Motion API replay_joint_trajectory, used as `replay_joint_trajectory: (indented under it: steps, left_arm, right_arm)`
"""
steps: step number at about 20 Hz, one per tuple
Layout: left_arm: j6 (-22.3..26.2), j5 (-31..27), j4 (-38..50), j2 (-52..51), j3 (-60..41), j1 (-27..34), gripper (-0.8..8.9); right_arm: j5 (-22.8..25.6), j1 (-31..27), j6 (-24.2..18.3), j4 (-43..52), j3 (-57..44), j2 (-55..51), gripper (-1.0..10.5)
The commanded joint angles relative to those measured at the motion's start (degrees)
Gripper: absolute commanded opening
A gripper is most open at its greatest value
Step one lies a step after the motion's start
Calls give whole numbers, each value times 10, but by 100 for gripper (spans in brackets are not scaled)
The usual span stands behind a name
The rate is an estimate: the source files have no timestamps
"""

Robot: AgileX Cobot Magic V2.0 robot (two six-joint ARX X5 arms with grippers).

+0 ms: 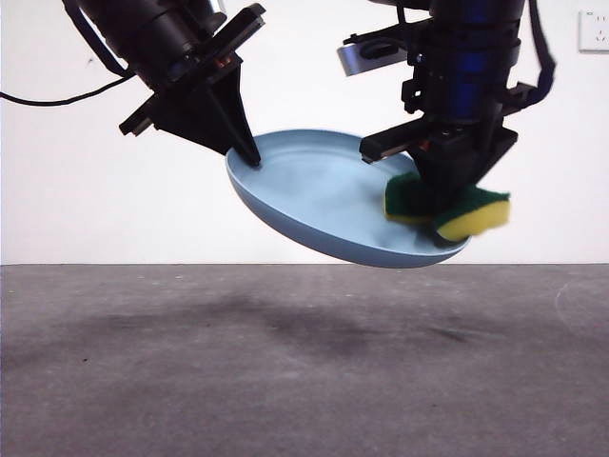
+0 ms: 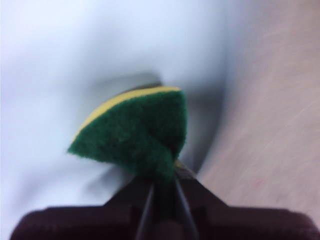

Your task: Pick up the plate,pick up the cloth,clean the plate with the cloth

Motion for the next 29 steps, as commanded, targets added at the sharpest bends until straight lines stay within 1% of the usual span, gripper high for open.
replay_joint_trajectory:
  steps: [1, 2, 4, 6, 7, 8, 9, 10, 11, 12, 13, 14, 17, 18, 23, 26, 29]
  left_arm:
    - [10, 36, -14, -5, 3, -8, -8]
    - [11, 40, -16, -5, 3, -10, -8]
    - [12, 53, -16, -5, 3, -12, -8]
    - [13, 60, -15, -5, 3, -14, -8]
    - [16, 61, -16, -5, 3, -14, -8]
    - [27, 59, -18, -5, 3, -14, -8]
    - [36, 48, -20, -5, 3, -14, -8]
    - [46, 13, -24, -5, 3, -14, -8]
    - [56, -30, -28, -5, 3, -13, -8]
    - [71, -93, -35, -5, 3, -10, -8]
    - [83, -141, -38, -5, 3, -5, -8]
    - [91, -178, -37, -2, 3, 2, -8]
    - [95, -188, -23, 16, 3, 37, -8]
    - [95, -196, -19, 27, 3, 50, -9]
    - [95, -196, -18, 88, 3, 91, -8]
    - [95, -196, -19, 122, 3, 104, -8]
    - [95, -196, -21, 169, 3, 113, -8]
  right_arm:
    - [-8, -10, 2, 82, -9, 9, -16]
    - [-23, -12, 2, 107, -9, 9, -16]
    - [-88, -15, 19, 160, -9, 9, -16]
    - [-182, -16, 45, 189, -9, 9, -16]
    - [-243, -16, 58, 198, -9, 9, -16]
    - [-301, -15, 61, 198, -9, 9, -16]
    - [-330, -13, 61, 192, -9, 9, -16]
    - [-346, -12, 61, 177, -9, 9, -16]
    - [-352, -11, 61, 158, -9, 5, -16]
    - [-352, -11, 61, 129, -9, 0, -16]
    - [-352, -12, 61, 101, -9, -9, -16]
    - [-352, -13, 61, 74, -9, -20, -16]
    - [-350, -13, 59, 24, -9, -61, -16]
    - [-350, -13, 59, 20, -9, -73, -16]
    - [-342, -13, 62, 16, -9, -141, -16]
    - [-305, -13, 62, 15, -9, -172, -16]
    - [-246, -14, 62, 3, -9, -215, -16]
